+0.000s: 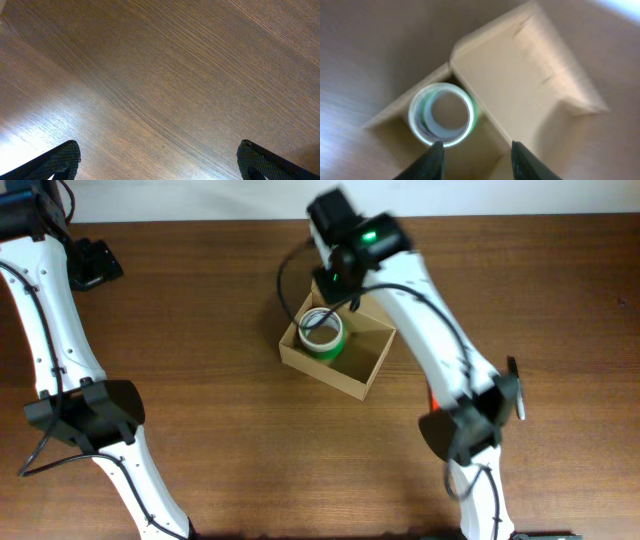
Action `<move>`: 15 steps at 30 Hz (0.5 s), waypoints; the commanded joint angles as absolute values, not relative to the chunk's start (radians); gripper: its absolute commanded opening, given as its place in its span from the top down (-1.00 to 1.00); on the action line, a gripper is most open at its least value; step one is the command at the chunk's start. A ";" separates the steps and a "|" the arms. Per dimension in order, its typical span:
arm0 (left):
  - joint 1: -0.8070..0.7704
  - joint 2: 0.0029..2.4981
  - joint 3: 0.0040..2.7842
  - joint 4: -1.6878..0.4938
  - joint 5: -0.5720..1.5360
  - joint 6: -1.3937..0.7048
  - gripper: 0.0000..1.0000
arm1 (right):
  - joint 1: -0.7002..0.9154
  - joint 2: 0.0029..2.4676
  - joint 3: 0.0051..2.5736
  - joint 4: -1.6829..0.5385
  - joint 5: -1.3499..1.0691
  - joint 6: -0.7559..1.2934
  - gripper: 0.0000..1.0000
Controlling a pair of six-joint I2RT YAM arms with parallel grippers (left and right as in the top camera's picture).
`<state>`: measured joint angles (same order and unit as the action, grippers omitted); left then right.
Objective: Pack container
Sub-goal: 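Place the white tape into the box on the green tape, release, then grasp the orange box cutter with the right gripper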
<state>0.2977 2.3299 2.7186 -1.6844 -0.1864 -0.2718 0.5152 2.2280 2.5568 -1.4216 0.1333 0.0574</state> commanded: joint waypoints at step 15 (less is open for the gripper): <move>0.304 2.313 2.716 -1.687 -0.179 -0.260 -1.00 | 0.006 2.011 2.619 -1.696 0.238 0.113 -0.29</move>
<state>0.2977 2.3299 2.7186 -1.6848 -0.1860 -0.2718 0.0757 1.9671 2.7338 -1.6909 0.3092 0.1127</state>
